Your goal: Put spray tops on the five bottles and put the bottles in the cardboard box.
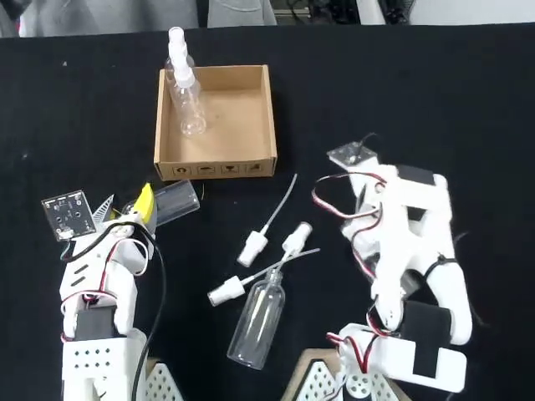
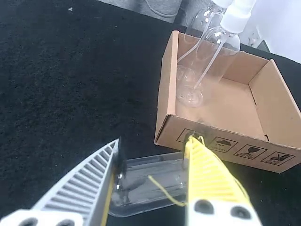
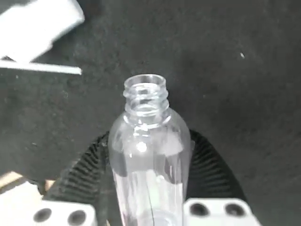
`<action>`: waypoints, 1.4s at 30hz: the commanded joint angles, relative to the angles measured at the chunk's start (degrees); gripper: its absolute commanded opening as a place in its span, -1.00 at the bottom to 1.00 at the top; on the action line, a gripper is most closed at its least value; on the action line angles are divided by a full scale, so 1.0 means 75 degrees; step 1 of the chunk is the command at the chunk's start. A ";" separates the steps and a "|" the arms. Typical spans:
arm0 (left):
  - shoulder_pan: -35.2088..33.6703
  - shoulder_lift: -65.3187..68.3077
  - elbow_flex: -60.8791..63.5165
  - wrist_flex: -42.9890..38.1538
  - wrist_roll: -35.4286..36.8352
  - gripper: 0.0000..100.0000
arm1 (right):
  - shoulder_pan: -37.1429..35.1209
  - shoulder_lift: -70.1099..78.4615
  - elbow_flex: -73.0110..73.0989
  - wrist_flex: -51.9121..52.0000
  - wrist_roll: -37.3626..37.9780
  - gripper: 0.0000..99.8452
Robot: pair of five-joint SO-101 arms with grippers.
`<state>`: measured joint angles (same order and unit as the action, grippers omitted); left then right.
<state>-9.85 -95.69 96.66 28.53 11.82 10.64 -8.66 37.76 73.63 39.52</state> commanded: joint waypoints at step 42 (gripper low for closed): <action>-0.0029 -0.0105 0.0170 -0.0176 -0.0082 -0.58 | -0.0504 -0.2725 0.0686 -0.1969 -0.4607 -0.83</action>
<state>-9.85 -95.69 96.66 28.53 11.82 4.22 -25.27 42.59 61.41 5.58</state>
